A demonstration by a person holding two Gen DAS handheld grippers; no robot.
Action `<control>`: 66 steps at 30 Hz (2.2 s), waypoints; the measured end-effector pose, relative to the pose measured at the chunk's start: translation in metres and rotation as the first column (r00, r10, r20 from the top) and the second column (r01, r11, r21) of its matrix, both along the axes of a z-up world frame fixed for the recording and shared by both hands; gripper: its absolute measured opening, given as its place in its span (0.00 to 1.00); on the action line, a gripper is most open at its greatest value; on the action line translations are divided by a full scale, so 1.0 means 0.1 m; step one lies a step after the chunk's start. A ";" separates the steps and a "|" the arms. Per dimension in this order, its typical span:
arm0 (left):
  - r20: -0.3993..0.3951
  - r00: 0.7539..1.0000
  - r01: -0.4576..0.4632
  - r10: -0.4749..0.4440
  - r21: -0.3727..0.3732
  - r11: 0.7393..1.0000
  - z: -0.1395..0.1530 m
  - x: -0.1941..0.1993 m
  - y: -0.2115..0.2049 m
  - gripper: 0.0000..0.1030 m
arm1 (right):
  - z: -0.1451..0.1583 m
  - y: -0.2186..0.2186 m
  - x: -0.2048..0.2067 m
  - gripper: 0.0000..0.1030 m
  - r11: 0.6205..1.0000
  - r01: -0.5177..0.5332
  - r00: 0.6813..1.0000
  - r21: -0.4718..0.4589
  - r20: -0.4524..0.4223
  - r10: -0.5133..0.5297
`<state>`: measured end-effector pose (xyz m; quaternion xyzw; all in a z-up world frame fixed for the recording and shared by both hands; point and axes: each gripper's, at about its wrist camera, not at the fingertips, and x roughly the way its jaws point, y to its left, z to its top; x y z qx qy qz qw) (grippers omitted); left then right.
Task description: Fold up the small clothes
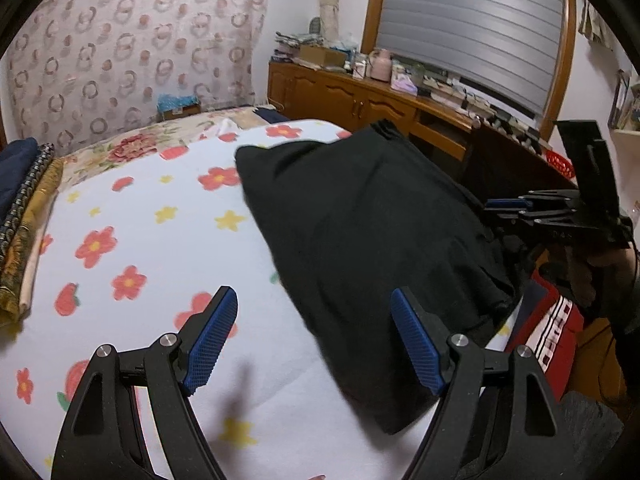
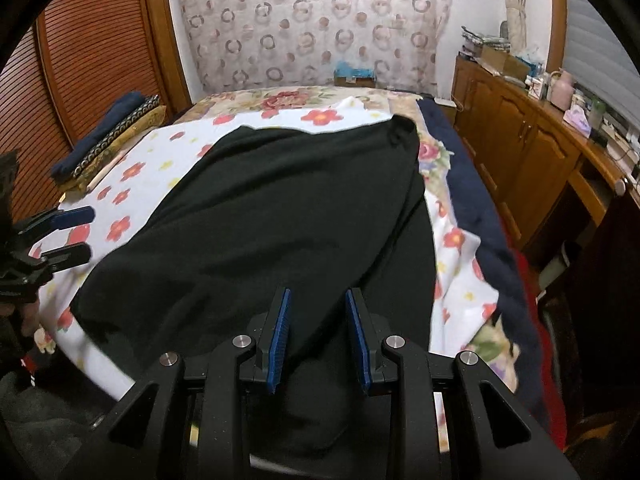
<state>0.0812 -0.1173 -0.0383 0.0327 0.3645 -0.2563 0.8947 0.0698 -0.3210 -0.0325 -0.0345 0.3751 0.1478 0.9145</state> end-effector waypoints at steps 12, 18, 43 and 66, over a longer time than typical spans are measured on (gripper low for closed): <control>-0.023 1.000 0.009 -0.009 0.001 1.000 -0.06 -0.06 -0.05 0.78 | 0.08 -0.03 0.03 0.05 0.999 -0.032 0.999 0.007 -0.040 0.032; -0.026 1.000 0.014 -0.014 0.001 1.000 -0.06 -0.07 -0.07 0.78 | 0.22 -0.26 -0.09 0.02 0.999 -0.024 1.000 -0.034 0.005 0.024; -0.073 0.997 0.024 -0.021 0.031 0.999 -0.19 -0.03 -0.18 0.78 | -0.04 -0.44 -0.16 0.51 0.994 0.097 0.995 -0.048 0.019 -0.096; -0.165 0.980 0.108 -0.111 -0.028 0.994 -0.24 -0.15 -0.26 0.38 | -0.12 -0.47 -0.10 0.55 0.994 0.102 0.992 0.035 -0.077 -0.099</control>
